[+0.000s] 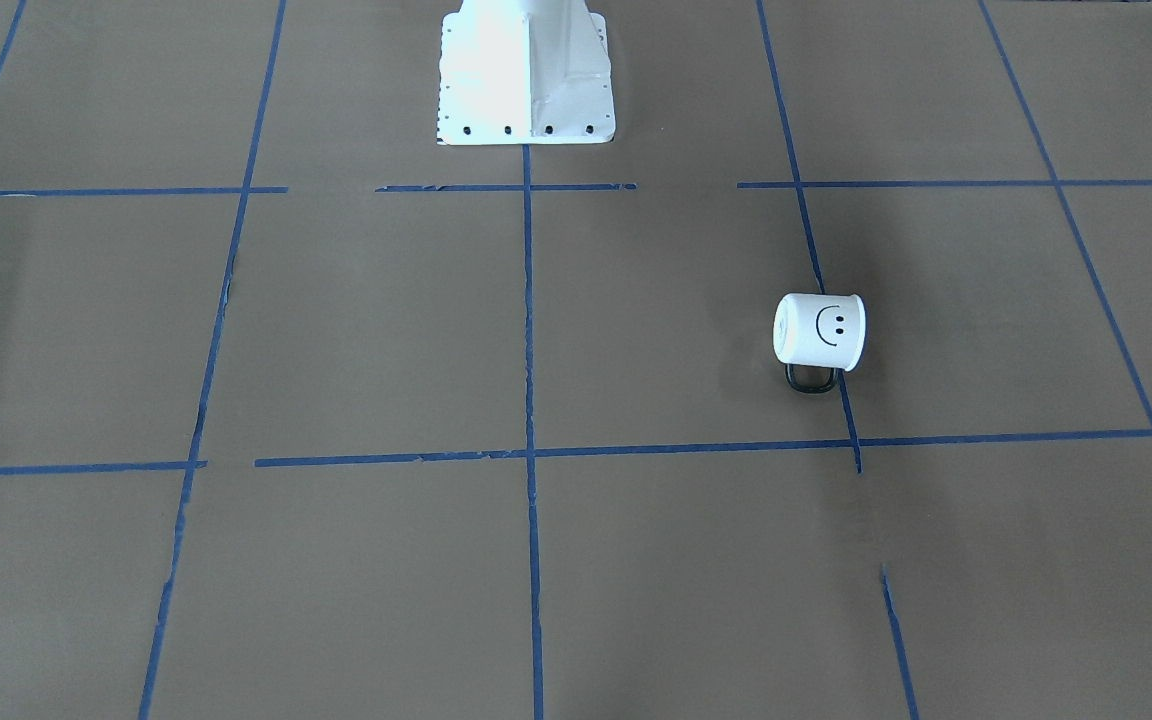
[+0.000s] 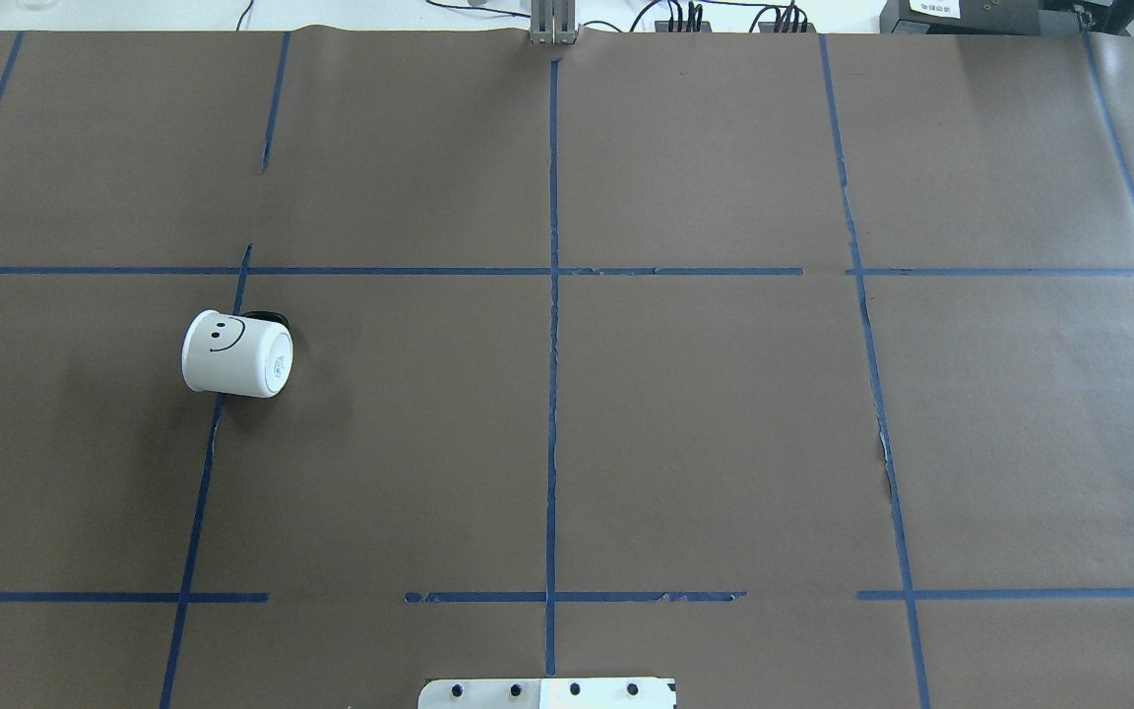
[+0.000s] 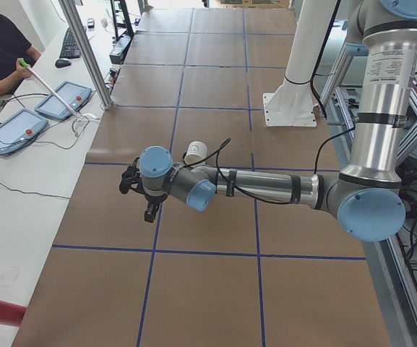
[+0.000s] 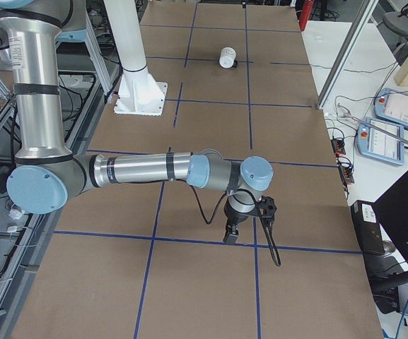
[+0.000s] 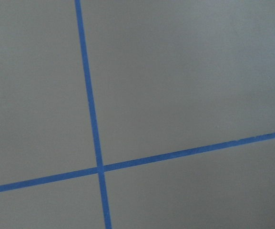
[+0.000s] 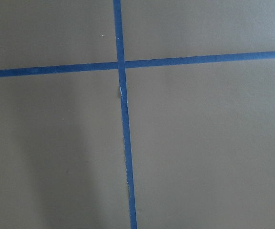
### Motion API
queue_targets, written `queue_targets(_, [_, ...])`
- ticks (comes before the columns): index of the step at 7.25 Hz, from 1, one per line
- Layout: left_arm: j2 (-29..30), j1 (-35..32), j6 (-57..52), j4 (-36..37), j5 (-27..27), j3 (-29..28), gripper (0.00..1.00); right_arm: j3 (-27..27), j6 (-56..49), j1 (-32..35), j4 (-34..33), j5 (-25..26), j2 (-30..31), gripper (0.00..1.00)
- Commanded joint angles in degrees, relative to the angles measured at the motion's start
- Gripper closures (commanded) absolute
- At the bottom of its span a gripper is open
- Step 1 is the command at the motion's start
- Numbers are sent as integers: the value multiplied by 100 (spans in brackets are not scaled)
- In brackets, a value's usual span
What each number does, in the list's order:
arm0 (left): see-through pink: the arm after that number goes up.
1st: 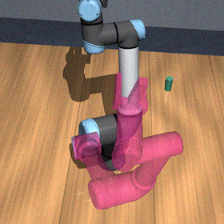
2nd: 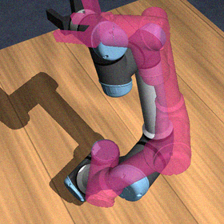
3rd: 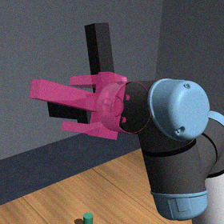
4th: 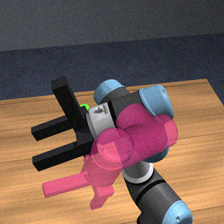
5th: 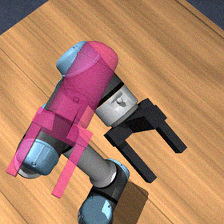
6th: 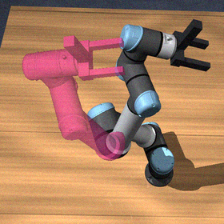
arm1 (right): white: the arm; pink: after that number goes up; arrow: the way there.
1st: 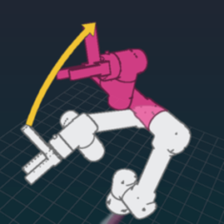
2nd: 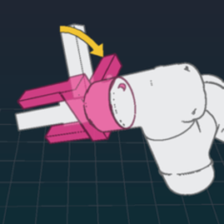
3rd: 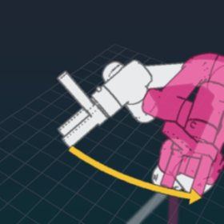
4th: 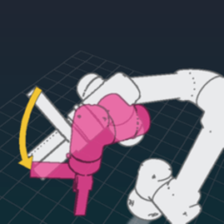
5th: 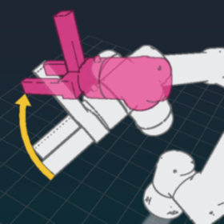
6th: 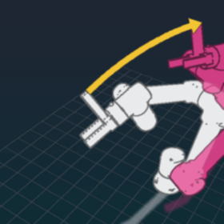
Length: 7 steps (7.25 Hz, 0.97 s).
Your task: Flip mug
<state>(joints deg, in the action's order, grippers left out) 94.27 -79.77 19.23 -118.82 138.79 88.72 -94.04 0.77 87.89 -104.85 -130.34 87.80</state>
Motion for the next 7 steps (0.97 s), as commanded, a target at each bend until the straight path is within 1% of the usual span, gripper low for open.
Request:
queue_targets(1, [12,670,1508,-1375,-1,-56,0,0,2,0,0,0,0,0])
queue_targets(2, [82,769,1609,-2051,16,-500,0,0,2,0,0,0,0,0])
queue_targets(3, [100,909,2063,-2397,103,-566,0,0,2,0,0,0,0,0])
queue_targets(4, [214,1276,2485,-2574,113,-575,0,0,-6,0,0,0,0,0])
queue_targets(5, [223,1445,2924,-3142,122,-697,0,0,2,0,0,0,0,0])
queue_targets(6, [223,1533,3433,-3948,122,-1020,0,0,-6,0,0,0,0,0])
queue_targets(7, [241,1674,4309,-4591,122,-1232,0,0,2,0,0,0,0,0])
